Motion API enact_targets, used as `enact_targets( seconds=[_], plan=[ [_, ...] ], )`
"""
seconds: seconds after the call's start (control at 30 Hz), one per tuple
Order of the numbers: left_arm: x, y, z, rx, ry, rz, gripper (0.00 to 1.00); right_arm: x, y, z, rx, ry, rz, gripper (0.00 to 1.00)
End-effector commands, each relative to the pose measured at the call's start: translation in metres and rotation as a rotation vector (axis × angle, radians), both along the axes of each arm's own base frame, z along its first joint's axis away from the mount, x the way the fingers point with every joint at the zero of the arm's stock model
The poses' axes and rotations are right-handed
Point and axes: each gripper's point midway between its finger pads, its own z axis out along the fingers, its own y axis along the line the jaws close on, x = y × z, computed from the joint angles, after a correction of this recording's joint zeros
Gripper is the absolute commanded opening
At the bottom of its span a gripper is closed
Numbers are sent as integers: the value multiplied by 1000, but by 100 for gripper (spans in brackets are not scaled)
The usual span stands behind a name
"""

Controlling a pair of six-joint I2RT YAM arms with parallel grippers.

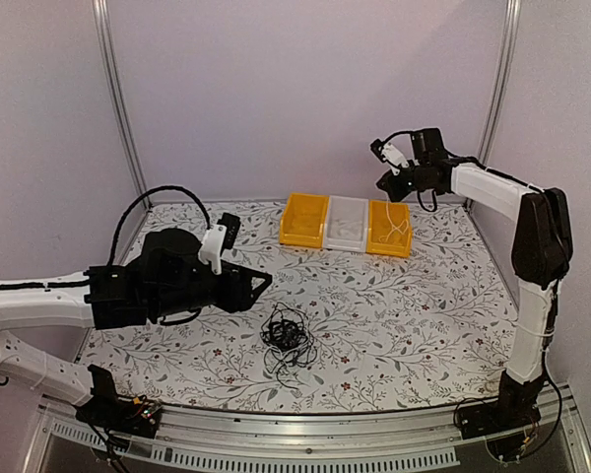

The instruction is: Untangle the cables

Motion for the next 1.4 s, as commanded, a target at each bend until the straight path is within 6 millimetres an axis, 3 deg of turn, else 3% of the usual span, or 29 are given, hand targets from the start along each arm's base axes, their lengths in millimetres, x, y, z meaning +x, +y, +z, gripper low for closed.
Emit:
enact_targets(
  seconds=[0.0, 0.2, 0.43, 0.6, 0.67, 0.87, 1.17, 1.37],
  plan=[
    [-2, 2, -2, 12, 4, 12, 62, -10, -2, -44, 11, 157, 22, 0],
    [-1, -1, -2, 5, 21, 26, 62, 6, -16, -66, -8, 196, 1, 0],
    [-1, -6, -5, 17, 29, 22, 62, 50, -21, -56, 14, 113, -33, 0],
    [-3, -11, -10, 12, 55, 23, 61, 78, -19, -37, 32, -2, -37, 0],
    [-5, -16, -12, 16, 62, 8, 61, 84, -20, -40, 30, -9, -47, 0],
    [-5, -22, -13, 38, 57, 1, 61, 64, -26, -84, -47, 73, -23, 0],
    [-5, -27, -14, 42, 42, -15, 61, 30, -33, -106, -105, 172, 26, 0],
    [-7, -27, -18, 46, 50, -24, 61, 23, -36, -126, -110, 249, 7, 0]
  ],
)
